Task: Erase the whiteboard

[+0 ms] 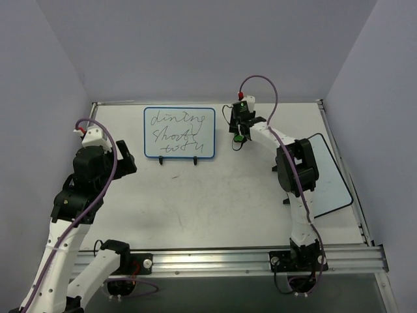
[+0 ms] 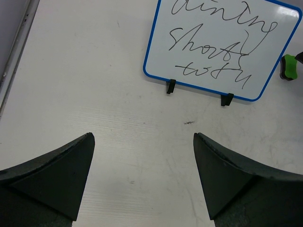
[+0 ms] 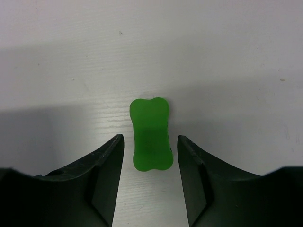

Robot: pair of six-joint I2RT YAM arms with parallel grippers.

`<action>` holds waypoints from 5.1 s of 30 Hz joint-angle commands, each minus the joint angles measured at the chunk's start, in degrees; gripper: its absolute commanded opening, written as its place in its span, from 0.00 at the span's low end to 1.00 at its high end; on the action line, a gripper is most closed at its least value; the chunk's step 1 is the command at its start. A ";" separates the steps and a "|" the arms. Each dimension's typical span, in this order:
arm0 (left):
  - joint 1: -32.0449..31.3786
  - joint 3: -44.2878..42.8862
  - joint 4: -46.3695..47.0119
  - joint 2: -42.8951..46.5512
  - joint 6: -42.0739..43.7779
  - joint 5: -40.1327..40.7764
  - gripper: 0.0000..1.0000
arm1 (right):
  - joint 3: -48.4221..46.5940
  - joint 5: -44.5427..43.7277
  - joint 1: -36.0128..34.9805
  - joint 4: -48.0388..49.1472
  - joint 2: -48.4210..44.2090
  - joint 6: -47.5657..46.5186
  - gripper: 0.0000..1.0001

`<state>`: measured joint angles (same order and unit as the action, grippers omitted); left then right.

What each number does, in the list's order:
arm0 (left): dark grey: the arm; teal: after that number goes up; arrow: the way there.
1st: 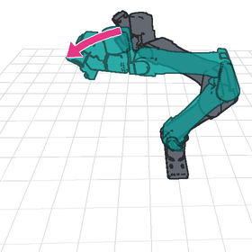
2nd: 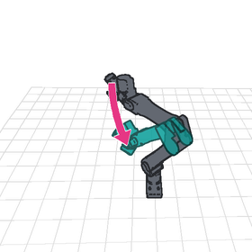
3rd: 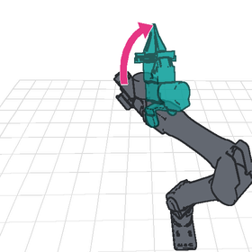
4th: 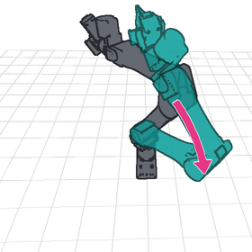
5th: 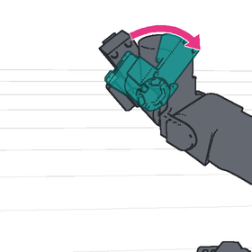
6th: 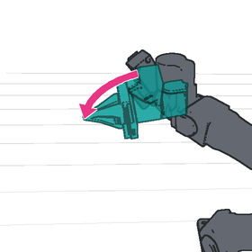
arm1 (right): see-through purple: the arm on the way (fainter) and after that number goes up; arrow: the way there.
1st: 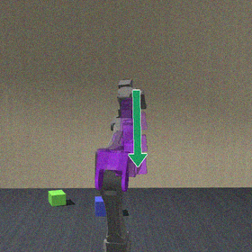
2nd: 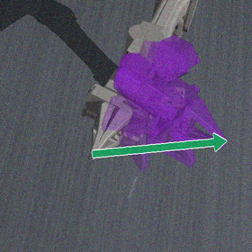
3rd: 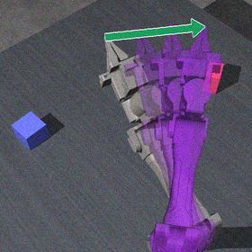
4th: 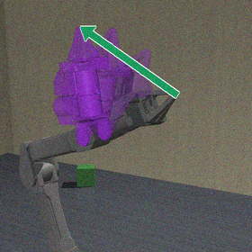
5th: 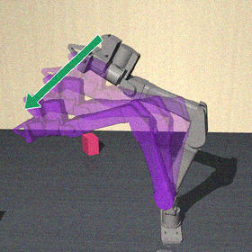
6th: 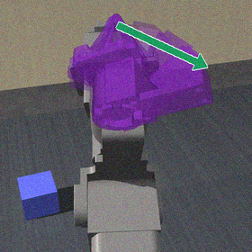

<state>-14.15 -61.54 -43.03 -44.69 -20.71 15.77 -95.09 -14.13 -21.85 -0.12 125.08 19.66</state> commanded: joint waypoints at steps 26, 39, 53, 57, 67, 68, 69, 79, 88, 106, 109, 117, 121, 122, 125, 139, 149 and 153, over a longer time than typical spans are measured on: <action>0.27 -0.69 1.89 0.04 0.49 -1.36 0.94 | -5.10 0.77 -0.13 -1.55 5.44 -4.10 0.47; 0.27 -0.69 1.98 0.04 0.49 -1.53 0.94 | -5.19 0.51 -0.13 -1.46 6.50 -3.75 0.45; 0.27 -0.60 1.89 -0.14 0.58 -1.71 0.94 | -4.58 1.30 0.31 -0.50 6.50 -2.35 0.53; 0.27 -0.60 1.89 -0.14 0.58 -1.71 0.94 | -4.40 1.91 0.58 -0.58 6.41 -1.73 0.52; 0.27 -0.60 1.89 -0.31 0.58 -1.88 0.94 | -3.53 2.79 1.37 1.26 6.23 -0.68 0.42; 0.27 -0.60 1.98 -0.31 0.67 -1.88 0.94 | -3.44 2.79 1.45 1.35 6.15 -0.68 0.41; 0.27 -0.60 1.98 -0.31 0.67 -1.97 0.94 | -3.35 2.88 1.46 1.35 6.14 -0.59 0.40; 0.27 -0.60 1.89 -0.58 0.67 -1.97 0.94 | -2.73 3.23 1.63 1.44 6.06 -0.76 0.22; 0.26 -0.60 1.98 -0.93 0.58 -1.97 0.94 | 1.30 2.09 1.54 2.14 1.32 -0.32 0.08; 10.46 -17.79 13.05 -31.02 -14.36 -7.26 0.95 | 6.59 -2.48 -5.30 0.74 -16.26 0.03 0.07; 11.69 -24.73 15.78 -42.79 -14.54 -6.36 0.95 | 5.45 -3.97 -8.29 0.30 -16.71 0.03 0.07; 19.34 -36.00 22.83 -63.58 -15.51 -16.39 0.94 | 2.45 -6.17 -14.01 1.34 -14.60 0.55 0.06; 20.83 -40.85 25.18 -70.79 -15.50 -19.55 0.92 | 0.88 -6.52 -15.77 2.23 -13.37 0.56 0.06; 21.09 -41.64 25.27 -71.93 -16.46 -19.81 0.92 | -0.26 -6.70 -16.21 2.23 -12.93 0.38 0.06; 21.71 -46.47 24.13 -77.21 -18.13 -22.88 0.92 | -2.20 -6.87 -17.88 2.14 -11.09 -1.02 0.06; 19.87 -57.90 29.31 -91.28 -24.29 -33.16 0.86 | -9.41 -7.67 -20.52 5.22 -4.49 -2.78 0.05; 18.81 -61.42 34.76 -95.14 -26.49 -41.52 0.86 | -13.10 -8.11 -21.48 5.39 0.25 -3.93 0.05; 17.93 -62.04 37.13 -96.55 -25.87 -44.15 0.86 | -13.81 -8.37 -21.48 6.70 1.66 -4.54 0.05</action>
<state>4.62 -120.81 -11.05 -140.22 -46.41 -24.36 -106.24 -20.64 -42.74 3.81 126.04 16.32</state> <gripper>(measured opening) 0.859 0.332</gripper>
